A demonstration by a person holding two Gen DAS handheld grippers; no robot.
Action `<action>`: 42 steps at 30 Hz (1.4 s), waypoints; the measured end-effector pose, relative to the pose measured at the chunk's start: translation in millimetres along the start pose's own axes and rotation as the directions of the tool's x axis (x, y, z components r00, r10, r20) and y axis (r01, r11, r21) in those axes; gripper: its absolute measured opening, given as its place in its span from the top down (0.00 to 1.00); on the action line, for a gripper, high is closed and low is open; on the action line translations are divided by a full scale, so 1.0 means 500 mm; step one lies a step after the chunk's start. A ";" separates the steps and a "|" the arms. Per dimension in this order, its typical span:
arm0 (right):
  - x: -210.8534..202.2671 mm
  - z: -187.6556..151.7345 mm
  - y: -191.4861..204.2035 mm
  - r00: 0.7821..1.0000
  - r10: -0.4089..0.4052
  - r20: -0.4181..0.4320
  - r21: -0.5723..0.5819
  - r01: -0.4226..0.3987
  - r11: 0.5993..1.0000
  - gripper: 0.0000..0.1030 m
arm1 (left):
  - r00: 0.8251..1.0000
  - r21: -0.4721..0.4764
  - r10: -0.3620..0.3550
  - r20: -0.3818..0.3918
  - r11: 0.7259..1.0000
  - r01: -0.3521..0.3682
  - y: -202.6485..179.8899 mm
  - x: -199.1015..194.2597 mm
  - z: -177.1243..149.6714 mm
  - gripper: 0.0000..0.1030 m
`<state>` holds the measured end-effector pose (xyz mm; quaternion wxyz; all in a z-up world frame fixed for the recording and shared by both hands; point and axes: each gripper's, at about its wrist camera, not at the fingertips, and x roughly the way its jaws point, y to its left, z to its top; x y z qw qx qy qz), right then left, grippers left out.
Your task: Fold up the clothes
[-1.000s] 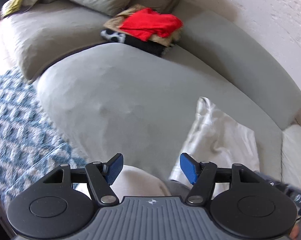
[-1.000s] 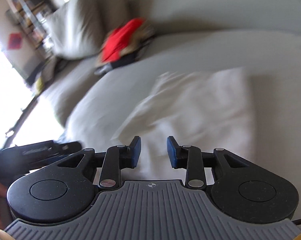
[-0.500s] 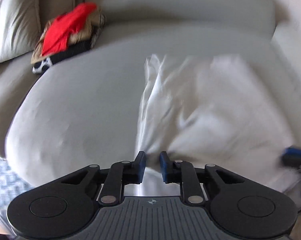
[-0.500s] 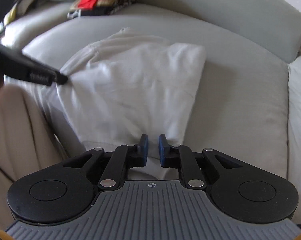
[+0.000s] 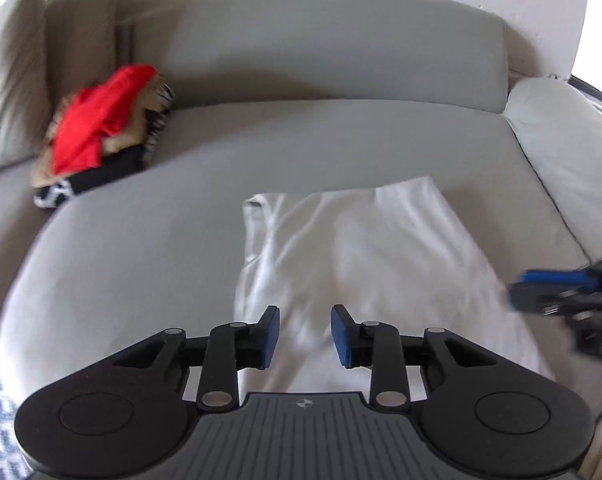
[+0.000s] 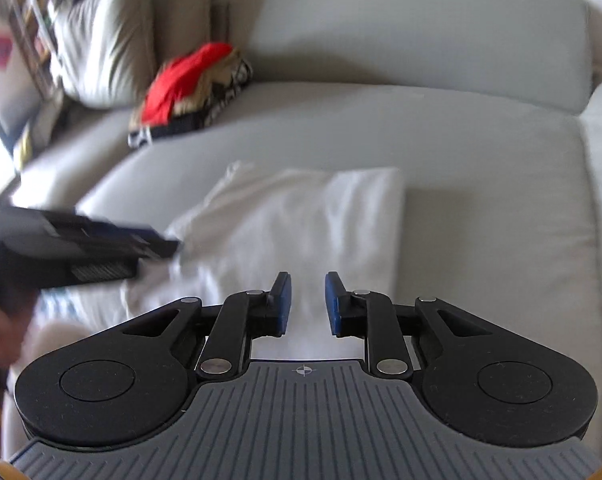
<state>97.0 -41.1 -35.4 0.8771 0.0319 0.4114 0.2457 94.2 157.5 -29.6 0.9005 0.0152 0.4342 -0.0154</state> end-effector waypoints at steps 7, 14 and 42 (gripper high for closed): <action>0.103 -0.012 -0.071 0.988 -0.150 -0.035 0.022 0.151 0.988 1.00 | 0.989 -0.076 0.108 -0.098 0.990 -0.116 0.047 0.125 0.016 0.75; 0.056 0.046 -0.177 0.991 -0.126 0.050 0.271 0.108 0.956 0.86 | 1.000 -0.185 0.026 0.011 0.982 -0.024 0.102 0.034 0.062 0.76; 0.207 0.090 -0.191 1.000 -0.016 -0.009 0.347 0.018 0.938 0.78 | 0.983 -0.513 -0.162 0.088 0.838 0.185 0.176 0.255 0.126 0.94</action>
